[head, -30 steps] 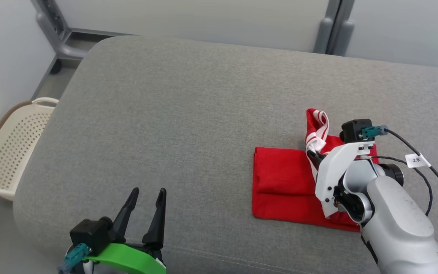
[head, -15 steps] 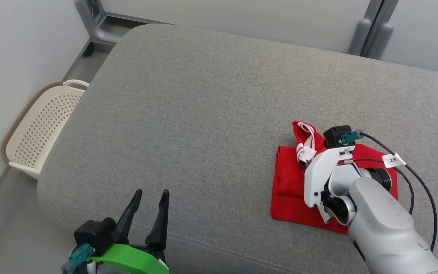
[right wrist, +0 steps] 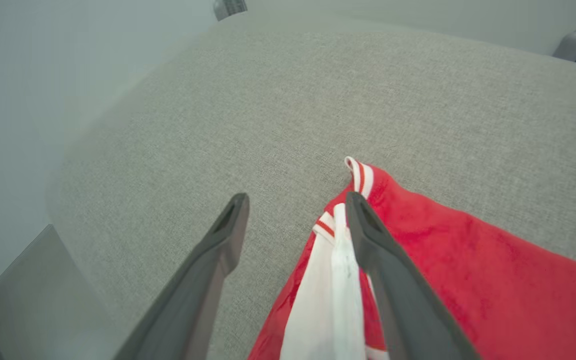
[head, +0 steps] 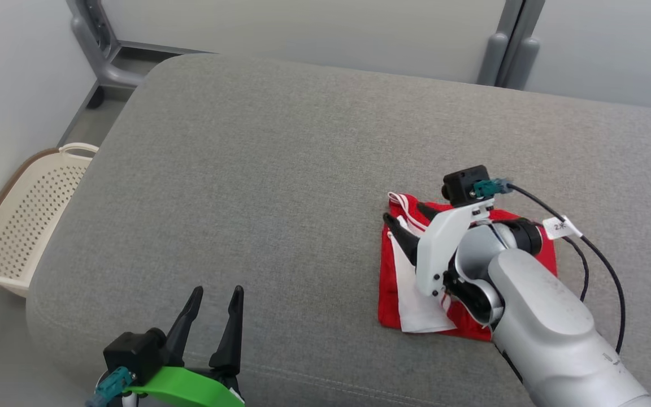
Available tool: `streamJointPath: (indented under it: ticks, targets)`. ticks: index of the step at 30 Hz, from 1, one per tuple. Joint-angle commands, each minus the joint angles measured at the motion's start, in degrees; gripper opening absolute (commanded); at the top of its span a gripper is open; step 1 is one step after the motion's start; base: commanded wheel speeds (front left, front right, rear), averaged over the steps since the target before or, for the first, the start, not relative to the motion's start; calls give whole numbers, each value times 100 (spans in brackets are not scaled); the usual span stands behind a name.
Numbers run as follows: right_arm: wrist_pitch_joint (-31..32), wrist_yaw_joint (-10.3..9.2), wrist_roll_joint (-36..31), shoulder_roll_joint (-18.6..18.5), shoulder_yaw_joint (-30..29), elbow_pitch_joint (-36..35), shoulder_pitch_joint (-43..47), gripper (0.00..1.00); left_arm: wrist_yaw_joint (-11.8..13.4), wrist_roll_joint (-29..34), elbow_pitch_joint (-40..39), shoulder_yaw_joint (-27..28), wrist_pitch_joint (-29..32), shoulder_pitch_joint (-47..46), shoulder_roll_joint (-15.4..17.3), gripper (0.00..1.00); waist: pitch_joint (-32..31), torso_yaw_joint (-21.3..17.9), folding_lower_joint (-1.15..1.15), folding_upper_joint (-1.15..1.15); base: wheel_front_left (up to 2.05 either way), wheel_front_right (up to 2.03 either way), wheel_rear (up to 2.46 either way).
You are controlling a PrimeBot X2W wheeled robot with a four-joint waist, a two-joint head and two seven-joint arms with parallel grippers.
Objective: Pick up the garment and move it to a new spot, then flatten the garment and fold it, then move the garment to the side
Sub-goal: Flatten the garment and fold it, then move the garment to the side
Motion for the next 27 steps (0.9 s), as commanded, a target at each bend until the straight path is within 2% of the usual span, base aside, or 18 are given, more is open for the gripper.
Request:
streamJointPath:
  ticks: [1, 7, 15, 20, 27]
  targets:
    - [-58, -2, 102, -116, -34, -205, 67, 100, 23, 16, -19, 26, -23, 61, 35, 100, -115, -187, 0, 0, 0, 0, 0]
    - [-162, -1, 228, -480, -605, -1016, 260, 100, 72, 12, -115, 41, 12, 139, 93, 100, -183, -441, 0, 0, 0, 0, 0]
    - [-115, -1, 81, -741, -1713, -1496, 864, 100, 116, 20, -228, 40, 43, 143, 168, 100, -133, -578, 0, 0, 0, 0, 0]
    - [22, -1, -49, -771, -2195, -1538, 1310, 100, 145, 27, -296, 50, 62, 122, 195, 100, -29, -622, 0, 0, 0, 0, 0]
    - [205, -1, -156, -772, -2523, -1129, 1513, 100, 132, 63, -334, 24, 95, -44, 203, 100, 222, -508, 0, 0, 0, 0, 0]
